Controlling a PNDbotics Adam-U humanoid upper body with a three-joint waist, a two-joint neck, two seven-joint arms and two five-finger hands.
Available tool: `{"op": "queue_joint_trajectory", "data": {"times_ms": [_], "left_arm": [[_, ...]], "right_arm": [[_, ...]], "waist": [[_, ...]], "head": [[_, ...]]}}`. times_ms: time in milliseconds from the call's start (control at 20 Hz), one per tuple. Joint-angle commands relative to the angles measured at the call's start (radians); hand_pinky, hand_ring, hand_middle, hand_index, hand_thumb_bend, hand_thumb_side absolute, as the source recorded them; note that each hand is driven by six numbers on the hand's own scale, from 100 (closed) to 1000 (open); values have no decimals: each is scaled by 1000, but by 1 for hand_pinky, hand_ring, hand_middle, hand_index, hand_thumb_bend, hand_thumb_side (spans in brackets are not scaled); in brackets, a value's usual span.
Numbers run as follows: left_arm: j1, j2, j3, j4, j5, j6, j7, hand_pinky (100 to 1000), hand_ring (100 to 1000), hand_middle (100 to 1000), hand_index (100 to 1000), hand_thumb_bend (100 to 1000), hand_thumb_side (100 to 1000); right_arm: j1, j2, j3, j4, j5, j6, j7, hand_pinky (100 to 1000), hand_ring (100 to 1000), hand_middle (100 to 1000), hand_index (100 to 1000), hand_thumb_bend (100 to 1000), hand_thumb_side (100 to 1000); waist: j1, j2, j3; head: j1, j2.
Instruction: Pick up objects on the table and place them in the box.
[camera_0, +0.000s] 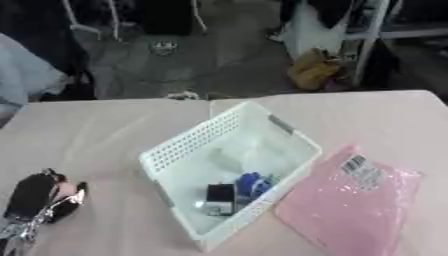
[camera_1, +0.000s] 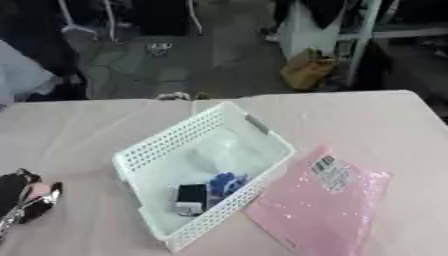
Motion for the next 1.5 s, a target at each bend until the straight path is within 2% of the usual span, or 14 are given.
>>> {"op": "queue_joint_trajectory", "data": {"times_ms": [50, 500, 900, 1500], "left_arm": [[-10, 11, -7, -11, 22, -5, -16, 100, 100, 100, 132, 474, 565], [-29, 67, -31, -131, 91, 23, -113, 100, 100, 100, 127, 480, 537], [-44, 118, -52, -205, 110, 44, -180, 100, 100, 100, 125, 489, 516], [-85, 218, -73, -334, 112, 113, -288, 100, 100, 100, 125, 516, 497]], "right_arm": [[-7, -19, -10, -20, -8, -17, -16, 767, 809, 756, 741, 100, 1000], [-7, -22, -9, -20, -8, -12, -19, 767, 809, 756, 740, 100, 1000], [-6, -27, -8, -20, -8, -11, -21, 767, 809, 755, 738, 100, 1000], [-6, -32, -4, -20, -10, -10, -18, 768, 809, 756, 738, 100, 1000]], "waist": [[-7, 1, -2], [0, -4, -1], [3, -5, 0], [7, -12, 7]], "head": [[-1, -3], [-7, 4], [-18, 8], [-37, 11]]}}
